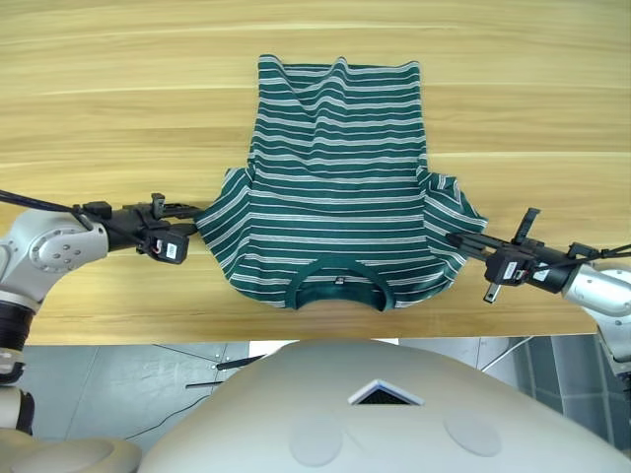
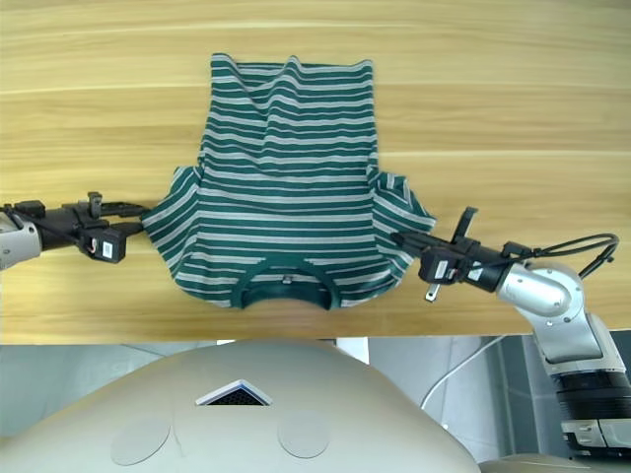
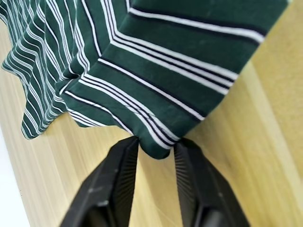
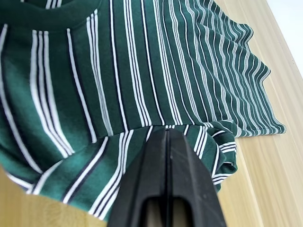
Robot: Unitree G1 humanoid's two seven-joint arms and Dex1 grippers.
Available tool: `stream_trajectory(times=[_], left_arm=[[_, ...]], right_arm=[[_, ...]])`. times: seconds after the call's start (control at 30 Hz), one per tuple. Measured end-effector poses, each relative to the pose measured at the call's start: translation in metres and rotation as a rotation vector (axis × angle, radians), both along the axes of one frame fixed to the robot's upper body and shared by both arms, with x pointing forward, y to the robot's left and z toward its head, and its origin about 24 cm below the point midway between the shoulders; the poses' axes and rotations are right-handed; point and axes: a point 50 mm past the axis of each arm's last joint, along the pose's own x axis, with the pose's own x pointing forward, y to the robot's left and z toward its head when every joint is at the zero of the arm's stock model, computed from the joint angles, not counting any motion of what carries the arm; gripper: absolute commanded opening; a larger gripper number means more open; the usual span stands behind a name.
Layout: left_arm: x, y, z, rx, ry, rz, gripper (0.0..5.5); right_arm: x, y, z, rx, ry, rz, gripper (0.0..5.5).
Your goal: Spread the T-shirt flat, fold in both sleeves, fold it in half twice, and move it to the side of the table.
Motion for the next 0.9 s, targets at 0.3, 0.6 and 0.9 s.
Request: stream_trajectory(times=[0.3,0.6,0.9], left_arm=[[0.0,-0.001,-0.005,-0.014,0.005,-0.003,0.01],[0.004,-0.002,0.004,-0.039,-0.038,-0.002,0.01],[0.007,-0.019,0.035,-0.13,-0.171,-0.065,0.01]], right_arm=[[0.0,0.0,0.0,0.001,0.001,0.001,0.0],[0.001,0.001,0.0,0.003,-0.002,0.002,0.0],[0.001,0.002,-0.001,0.013,-0.007,0.003,0.0]])
